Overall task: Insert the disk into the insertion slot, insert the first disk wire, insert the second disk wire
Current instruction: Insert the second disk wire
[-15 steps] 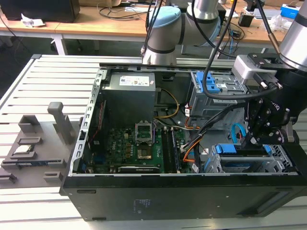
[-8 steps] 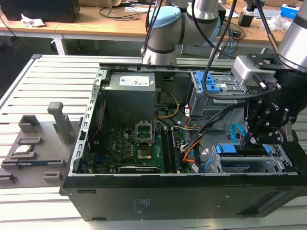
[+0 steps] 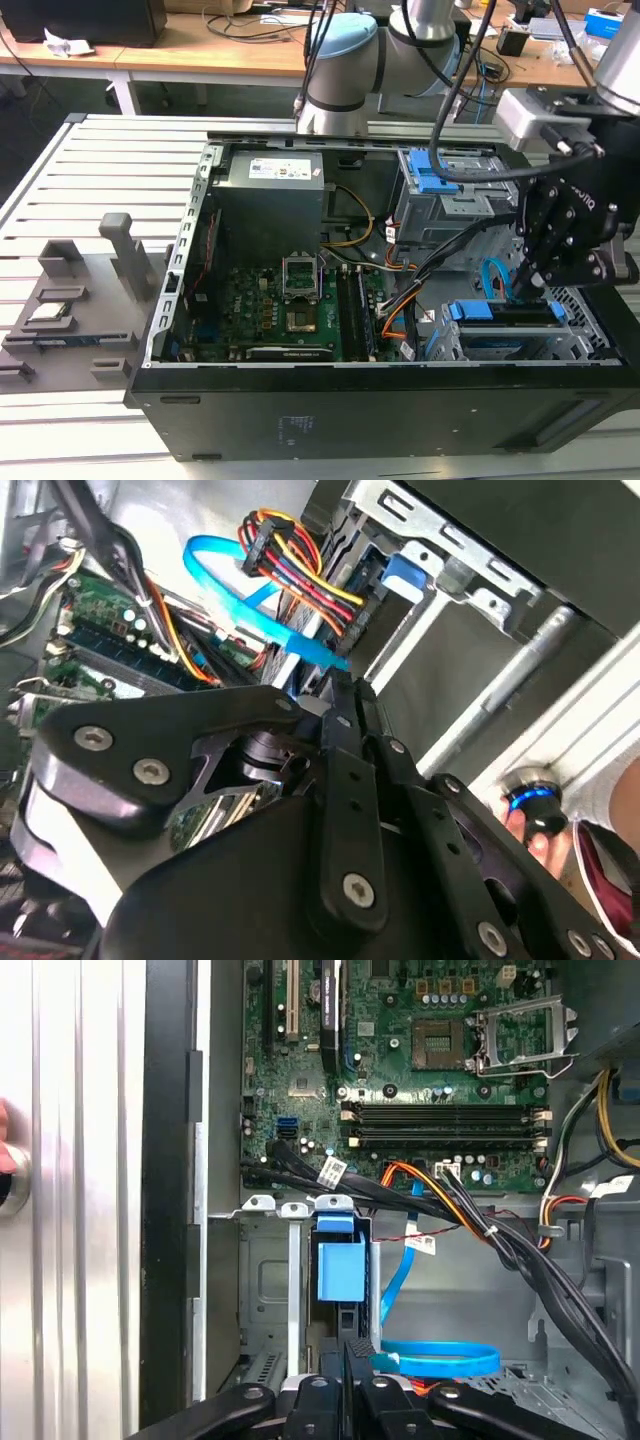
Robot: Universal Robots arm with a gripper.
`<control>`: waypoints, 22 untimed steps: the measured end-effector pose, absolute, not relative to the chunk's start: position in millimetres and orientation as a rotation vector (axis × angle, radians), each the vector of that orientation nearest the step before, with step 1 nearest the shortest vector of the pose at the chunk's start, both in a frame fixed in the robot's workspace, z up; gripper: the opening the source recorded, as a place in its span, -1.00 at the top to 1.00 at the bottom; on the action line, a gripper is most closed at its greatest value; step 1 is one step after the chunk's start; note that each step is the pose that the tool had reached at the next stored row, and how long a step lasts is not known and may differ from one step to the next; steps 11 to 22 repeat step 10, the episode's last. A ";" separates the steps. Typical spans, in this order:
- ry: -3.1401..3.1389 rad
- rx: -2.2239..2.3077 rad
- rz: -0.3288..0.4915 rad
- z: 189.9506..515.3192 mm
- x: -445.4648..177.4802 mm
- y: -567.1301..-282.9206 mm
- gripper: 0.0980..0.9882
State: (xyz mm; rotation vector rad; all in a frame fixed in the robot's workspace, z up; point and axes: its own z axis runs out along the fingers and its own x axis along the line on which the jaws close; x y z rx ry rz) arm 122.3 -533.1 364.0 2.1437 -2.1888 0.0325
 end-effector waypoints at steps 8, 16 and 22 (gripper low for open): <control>-2.189 2.144 0.032 384.2 122.2 -526.2 0.99; -2.189 2.144 0.032 384.2 122.2 -526.2 0.99; -2.189 2.144 0.032 384.2 122.2 -526.2 0.99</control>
